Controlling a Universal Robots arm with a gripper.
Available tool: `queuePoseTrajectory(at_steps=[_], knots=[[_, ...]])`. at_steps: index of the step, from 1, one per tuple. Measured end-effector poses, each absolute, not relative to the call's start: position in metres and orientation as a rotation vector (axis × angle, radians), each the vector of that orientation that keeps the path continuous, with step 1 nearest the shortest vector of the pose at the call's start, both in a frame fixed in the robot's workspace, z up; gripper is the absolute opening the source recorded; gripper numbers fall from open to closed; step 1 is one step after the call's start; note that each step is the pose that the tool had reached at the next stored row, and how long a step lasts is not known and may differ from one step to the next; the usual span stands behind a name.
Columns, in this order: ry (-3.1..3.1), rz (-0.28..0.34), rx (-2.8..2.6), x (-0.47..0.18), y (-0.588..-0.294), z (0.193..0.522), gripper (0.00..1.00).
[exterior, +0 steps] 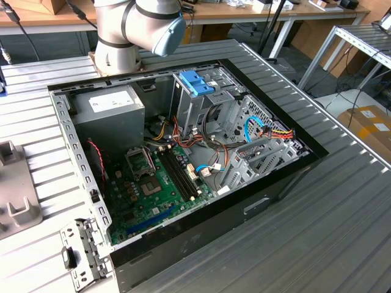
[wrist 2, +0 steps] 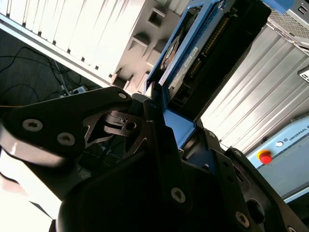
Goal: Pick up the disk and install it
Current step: 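Pick up the disk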
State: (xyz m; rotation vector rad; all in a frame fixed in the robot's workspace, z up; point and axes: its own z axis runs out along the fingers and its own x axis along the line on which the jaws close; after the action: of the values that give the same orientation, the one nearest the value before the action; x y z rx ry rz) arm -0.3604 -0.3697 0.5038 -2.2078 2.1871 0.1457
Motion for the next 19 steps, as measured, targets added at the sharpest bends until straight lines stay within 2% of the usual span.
queuePoseTrajectory(at_steps=[19], knots=[[2.187, 0.146, -2.208, -0.3556, -0.3712, 0.5034, 0.37]])
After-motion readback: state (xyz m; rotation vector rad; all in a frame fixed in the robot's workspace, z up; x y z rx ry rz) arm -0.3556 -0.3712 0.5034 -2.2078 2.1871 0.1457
